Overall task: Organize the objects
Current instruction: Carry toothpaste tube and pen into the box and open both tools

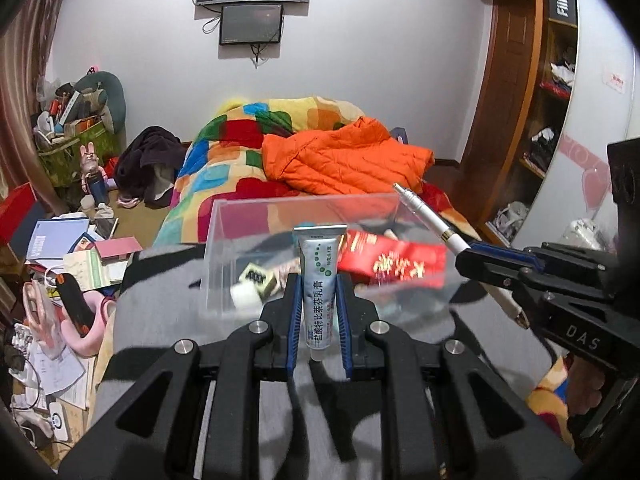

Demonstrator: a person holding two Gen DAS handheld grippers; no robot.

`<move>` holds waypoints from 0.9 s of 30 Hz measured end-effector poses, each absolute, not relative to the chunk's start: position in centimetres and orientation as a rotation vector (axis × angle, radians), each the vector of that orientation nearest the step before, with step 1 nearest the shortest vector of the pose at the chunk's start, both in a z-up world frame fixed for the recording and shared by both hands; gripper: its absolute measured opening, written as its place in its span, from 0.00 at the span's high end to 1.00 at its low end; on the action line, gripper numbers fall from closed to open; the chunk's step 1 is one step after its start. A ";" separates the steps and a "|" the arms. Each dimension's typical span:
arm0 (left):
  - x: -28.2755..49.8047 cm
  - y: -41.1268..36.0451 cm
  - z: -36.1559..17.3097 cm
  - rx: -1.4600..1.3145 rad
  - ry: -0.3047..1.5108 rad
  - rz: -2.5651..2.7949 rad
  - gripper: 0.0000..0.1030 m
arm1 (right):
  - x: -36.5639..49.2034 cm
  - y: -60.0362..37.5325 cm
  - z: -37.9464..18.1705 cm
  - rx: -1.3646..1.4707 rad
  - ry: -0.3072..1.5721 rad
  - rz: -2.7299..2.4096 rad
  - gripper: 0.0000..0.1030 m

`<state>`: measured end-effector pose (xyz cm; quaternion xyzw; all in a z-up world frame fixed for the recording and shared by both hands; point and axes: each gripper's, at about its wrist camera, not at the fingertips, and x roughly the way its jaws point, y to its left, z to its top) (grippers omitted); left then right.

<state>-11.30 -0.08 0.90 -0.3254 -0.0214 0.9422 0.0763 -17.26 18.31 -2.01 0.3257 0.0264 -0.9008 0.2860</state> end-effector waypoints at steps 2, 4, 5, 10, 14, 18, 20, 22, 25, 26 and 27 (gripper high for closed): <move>-12.4 -0.3 1.1 -0.971 -0.072 2.833 0.84 | -18.2 18.0 -1.7 0.867 0.069 -2.422 0.90; -13.5 -0.5 1.3 -0.972 -0.078 2.841 0.84 | -19.2 17.8 -1.7 0.872 0.065 -2.433 0.90; -14.0 -0.6 1.3 -0.972 -0.085 2.840 0.84 | -19.7 17.7 -1.8 0.875 0.062 -2.434 0.90; -17.0 -1.1 0.5 -1.020 -0.130 2.821 0.84 | -22.5 16.8 -2.9 0.927 0.045 -2.434 0.90; -19.1 -1.5 -1.2 -1.098 -0.177 2.784 0.84 | -24.7 16.3 -4.5 0.994 0.034 -2.412 0.90; -20.6 -2.0 -3.2 -1.185 -0.243 2.721 0.84 | -26.2 15.8 -6.1 1.066 0.019 -2.356 0.90; -21.2 -2.2 -3.8 -1.215 -0.268 2.691 0.84 | -26.4 15.5 -6.8 1.087 0.031 -2.345 0.90; -21.3 -2.3 -4.1 -1.227 -0.287 2.674 0.84 | -26.6 15.2 -7.3 1.111 0.039 -2.313 0.89; -21.0 -2.0 -4.0 -1.211 -0.265 2.687 0.84 | -26.5 15.2 -7.5 1.115 0.052 -2.313 0.89; -20.9 -1.9 -3.8 -1.202 -0.255 2.693 0.84 | -26.4 15.3 -7.4 1.110 0.056 -2.316 0.89; -20.8 -1.8 -3.6 -1.192 -0.250 2.700 0.84 | -26.3 15.3 -7.1 1.100 0.056 -2.321 0.89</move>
